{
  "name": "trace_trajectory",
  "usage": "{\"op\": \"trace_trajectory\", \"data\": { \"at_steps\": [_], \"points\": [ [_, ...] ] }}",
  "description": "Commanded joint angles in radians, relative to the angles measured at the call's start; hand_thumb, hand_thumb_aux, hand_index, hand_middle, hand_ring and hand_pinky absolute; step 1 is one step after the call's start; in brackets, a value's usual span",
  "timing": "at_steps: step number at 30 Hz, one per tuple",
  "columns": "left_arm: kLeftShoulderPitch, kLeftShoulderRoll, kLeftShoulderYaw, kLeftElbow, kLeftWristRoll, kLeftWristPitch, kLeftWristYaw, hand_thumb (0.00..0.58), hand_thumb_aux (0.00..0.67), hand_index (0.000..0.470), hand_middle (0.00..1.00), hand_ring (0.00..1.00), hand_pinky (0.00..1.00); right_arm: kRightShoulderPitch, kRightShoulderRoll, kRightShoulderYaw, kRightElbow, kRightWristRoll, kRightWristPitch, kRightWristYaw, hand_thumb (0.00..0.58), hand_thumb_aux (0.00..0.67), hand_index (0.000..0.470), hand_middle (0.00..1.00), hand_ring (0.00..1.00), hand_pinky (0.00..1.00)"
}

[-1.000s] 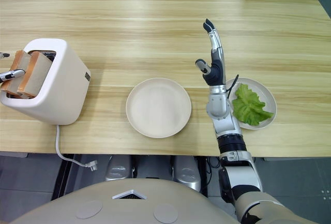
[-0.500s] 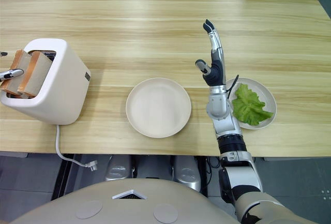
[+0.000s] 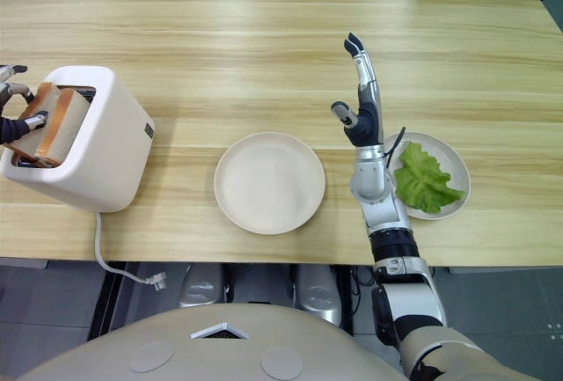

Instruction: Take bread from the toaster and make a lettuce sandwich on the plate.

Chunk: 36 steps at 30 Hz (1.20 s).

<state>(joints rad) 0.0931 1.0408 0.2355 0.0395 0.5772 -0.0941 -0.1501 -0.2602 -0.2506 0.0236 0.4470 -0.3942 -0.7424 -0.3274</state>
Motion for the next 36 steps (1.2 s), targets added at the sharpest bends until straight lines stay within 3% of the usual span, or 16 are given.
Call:
{"op": "trace_trajectory", "data": {
  "at_steps": [1, 4, 5, 6, 7, 15, 23, 31, 36],
  "points": [
    [-0.009, -0.032, -0.013, -0.022, -0.020, 0.004, -0.025, 0.580, 0.670, 0.460, 0.00, 0.00, 0.00, 0.008, 0.001, 0.010, -0.019, -0.008, 0.007, 0.009, 0.000, 0.000, 0.000, 0.00, 0.00, 0.00],
    [-0.026, -0.054, 0.003, -0.027, -0.067, 0.017, -0.057, 0.580, 0.670, 0.460, 0.00, 0.00, 0.00, 0.008, 0.001, 0.011, -0.020, -0.009, 0.008, 0.010, 0.000, 0.000, 0.000, 0.00, 0.00, 0.00],
    [-0.034, -0.056, 0.013, -0.028, -0.087, 0.025, -0.074, 0.580, 0.670, 0.460, 0.53, 0.53, 0.53, 0.008, 0.002, 0.011, -0.021, -0.009, 0.008, 0.010, 0.000, 0.000, 0.000, 0.00, 0.00, 0.00],
    [-0.045, -0.052, 0.023, -0.021, -0.106, 0.031, -0.090, 0.580, 0.670, 0.460, 0.53, 0.53, 0.53, 0.008, 0.002, 0.011, -0.020, -0.010, 0.008, 0.009, 0.000, 0.000, 0.000, 0.00, 0.00, 0.00],
    [-0.057, -0.045, 0.034, -0.012, -0.127, 0.036, -0.107, 0.580, 0.670, 0.460, 1.00, 1.00, 1.00, 0.007, 0.003, 0.012, -0.020, -0.010, 0.009, 0.009, 0.000, 0.000, 0.000, 0.00, 0.00, 0.00],
    [-0.185, 0.035, 0.091, 0.095, -0.233, 0.057, -0.205, 0.580, 0.670, 0.460, 1.00, 1.00, 1.00, 0.003, 0.016, 0.016, -0.027, -0.020, 0.012, 0.007, 0.000, 0.000, 0.000, 0.00, 0.00, 0.00],
    [-0.393, 0.108, 0.050, 0.173, -0.265, 0.030, -0.251, 0.580, 0.670, 0.460, 1.00, 1.00, 1.00, 0.002, 0.023, 0.017, -0.040, -0.017, 0.020, 0.008, 0.000, 0.000, 0.000, 0.00, 0.00, 0.00],
    [-0.652, 0.024, 0.010, 0.157, -0.410, 0.056, -0.326, 0.580, 0.670, 0.460, 1.00, 1.00, 1.00, -0.010, 0.028, 0.012, -0.052, 0.015, 0.029, 0.026, 0.000, 0.000, 0.000, 0.00, 0.00, 0.00],
    [-0.692, -0.088, -0.026, 0.024, -0.535, 0.129, -0.405, 0.580, 0.670, 0.460, 1.00, 1.00, 1.00, 0.000, -0.017, -0.007, -0.122, 0.012, 0.047, 0.058, 0.000, 0.000, 0.000, 0.00, 0.00, 0.00]
  ]
}}
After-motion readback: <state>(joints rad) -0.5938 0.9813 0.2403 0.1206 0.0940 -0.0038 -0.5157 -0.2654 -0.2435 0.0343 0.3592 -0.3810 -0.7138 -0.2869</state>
